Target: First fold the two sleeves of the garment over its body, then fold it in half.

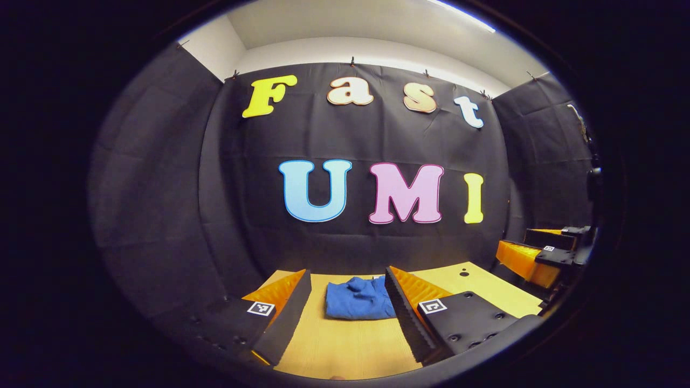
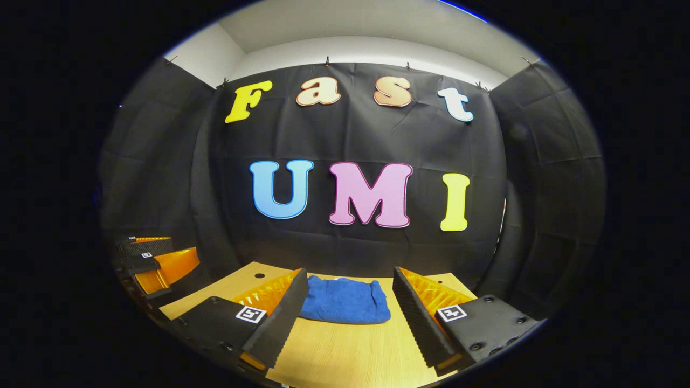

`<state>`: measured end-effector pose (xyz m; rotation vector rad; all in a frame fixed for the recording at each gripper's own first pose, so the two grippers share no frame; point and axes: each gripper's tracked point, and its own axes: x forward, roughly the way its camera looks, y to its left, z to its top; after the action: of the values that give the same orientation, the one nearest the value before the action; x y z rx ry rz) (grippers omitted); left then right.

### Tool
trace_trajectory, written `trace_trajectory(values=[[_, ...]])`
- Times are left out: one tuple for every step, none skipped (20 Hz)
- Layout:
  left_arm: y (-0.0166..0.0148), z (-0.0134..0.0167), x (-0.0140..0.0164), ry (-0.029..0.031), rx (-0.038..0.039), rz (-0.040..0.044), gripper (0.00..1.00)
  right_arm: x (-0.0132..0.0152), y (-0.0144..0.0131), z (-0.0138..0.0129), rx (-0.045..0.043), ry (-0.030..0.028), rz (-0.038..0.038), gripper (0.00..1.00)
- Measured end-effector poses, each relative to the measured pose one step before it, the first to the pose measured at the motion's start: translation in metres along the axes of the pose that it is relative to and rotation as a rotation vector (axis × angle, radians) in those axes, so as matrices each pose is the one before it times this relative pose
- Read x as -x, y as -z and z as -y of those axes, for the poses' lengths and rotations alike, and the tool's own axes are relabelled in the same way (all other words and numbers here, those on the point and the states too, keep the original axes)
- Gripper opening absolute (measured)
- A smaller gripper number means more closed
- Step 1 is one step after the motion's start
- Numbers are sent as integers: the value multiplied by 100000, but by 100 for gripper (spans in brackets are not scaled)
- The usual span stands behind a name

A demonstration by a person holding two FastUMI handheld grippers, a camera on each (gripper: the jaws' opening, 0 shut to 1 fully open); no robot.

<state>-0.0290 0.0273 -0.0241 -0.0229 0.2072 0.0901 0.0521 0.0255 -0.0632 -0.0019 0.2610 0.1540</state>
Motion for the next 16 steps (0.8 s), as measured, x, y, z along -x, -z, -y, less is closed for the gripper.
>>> trace_trajectory(values=[[-50, -111, -8, -560, 30, 3, 79, -67, -253, 2, -201, -252, 884, 99], [-72, 25, 3, -479, -364, 178, 81, -101, -191, -201, -234, -632, 1050, 99], [-116, -95, 62, -652, -767, 185, 81, -67, -284, -168, 298, -414, 1026, 99], [-38, 81, 75, -370, -946, -85, 81, -57, 17, -46, 126, -426, 130, 99], [-30, -71, 86, -187, -669, 338, 81, -181, -75, -257, -149, -622, 478, 99], [-239, 68, 33, -206, -290, 412, 79, -162, -95, -147, -193, -526, -15, 99], [-50, 39, 10, -86, -162, 173, 81, -47, 23, -70, -52, -423, -166, 99], [-59, 121, -58, 132, -364, -247, 80, -20, -72, -91, -79, -138, 240, 99], [128, 67, -34, 8, -636, -320, 80, -68, -110, -81, -151, -235, 423, 99], [-110, 60, 13, -279, -537, 18, 81, -48, -29, -69, -136, -218, 175, 99], [-92, 12, -89, 35, -213, 313, 81, 71, -30, -156, -2, -412, 64, 99], [-170, 131, 30, 110, 273, 474, 81, -39, -94, 2, 140, -82, 249, 99], [-113, -22, 119, 353, 402, 274, 81, 30, 18, 49, 85, -9, 13, 99], [-81, 79, 73, 276, 413, 91, 79, -16, -49, 41, -188, 80, 186, 100], [90, 54, -85, 162, 305, 88, 81, -68, -87, -30, -278, 10, 247, 99], [-32, 16, -106, -174, 237, 51, 80, 21, -119, 50, -84, 266, 214, 99]])
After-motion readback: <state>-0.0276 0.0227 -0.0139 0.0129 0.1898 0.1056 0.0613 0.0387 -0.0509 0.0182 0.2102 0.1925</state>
